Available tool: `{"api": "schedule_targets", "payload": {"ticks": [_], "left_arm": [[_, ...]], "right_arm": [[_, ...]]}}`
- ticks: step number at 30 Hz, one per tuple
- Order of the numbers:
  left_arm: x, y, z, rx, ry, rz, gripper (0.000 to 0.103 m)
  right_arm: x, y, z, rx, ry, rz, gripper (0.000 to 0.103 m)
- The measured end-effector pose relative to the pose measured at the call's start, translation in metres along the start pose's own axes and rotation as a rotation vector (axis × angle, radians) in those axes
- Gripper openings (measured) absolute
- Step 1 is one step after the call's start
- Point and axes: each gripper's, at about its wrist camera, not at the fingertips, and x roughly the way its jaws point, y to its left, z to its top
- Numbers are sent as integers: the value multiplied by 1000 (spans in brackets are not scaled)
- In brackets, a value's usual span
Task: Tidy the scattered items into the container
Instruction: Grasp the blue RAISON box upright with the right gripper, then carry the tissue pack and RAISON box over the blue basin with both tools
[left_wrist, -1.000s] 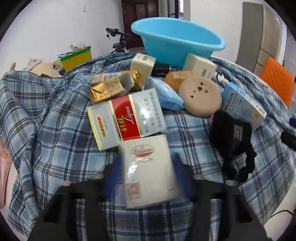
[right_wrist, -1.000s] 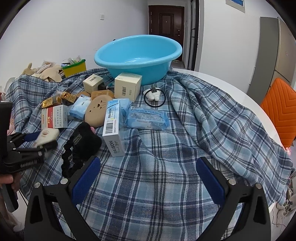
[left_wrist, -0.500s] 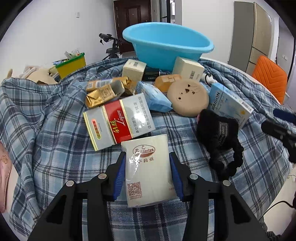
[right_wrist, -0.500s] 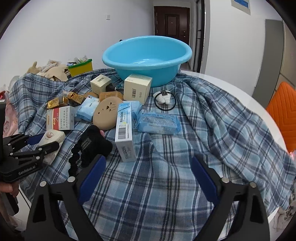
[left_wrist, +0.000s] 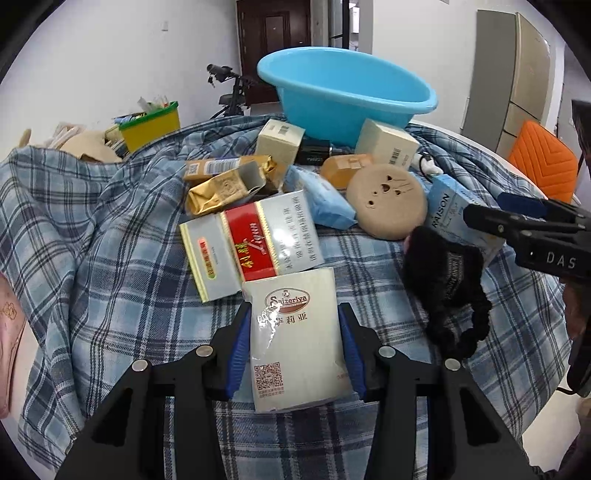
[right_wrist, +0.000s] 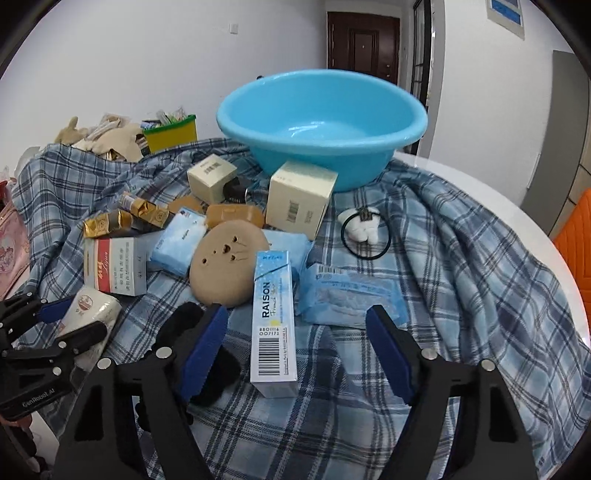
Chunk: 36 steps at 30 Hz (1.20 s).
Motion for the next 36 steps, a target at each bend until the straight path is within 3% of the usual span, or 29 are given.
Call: {"api": "schedule_targets", "payload": {"ticks": [8,9,10,11,16,29,36], "left_arm": [[1,1,0,2,-6,5,48],[1,1,0,0,-5,7,48],[2,1,0,-1,-5,10,48],[2,1,0,-1,-6,12,48],[-2,2,1,-9,-20,18,48],[-5,-10,6,4,-37,-4,48],[-17,-24,23,32,-97,-19,48]], "right_arm": [[10,3,0,5,14,0,76],[9,5,0,-11,0,-4,63],[7,7,0,-23,-3,-11,32],[7,7,0,-19,1,-16,23],[-6,10,-1,-19,2,24,21],[-27,-2,-12,22,-51,-29,21],[-46,-7,-8,28,-124,-69,21]]}}
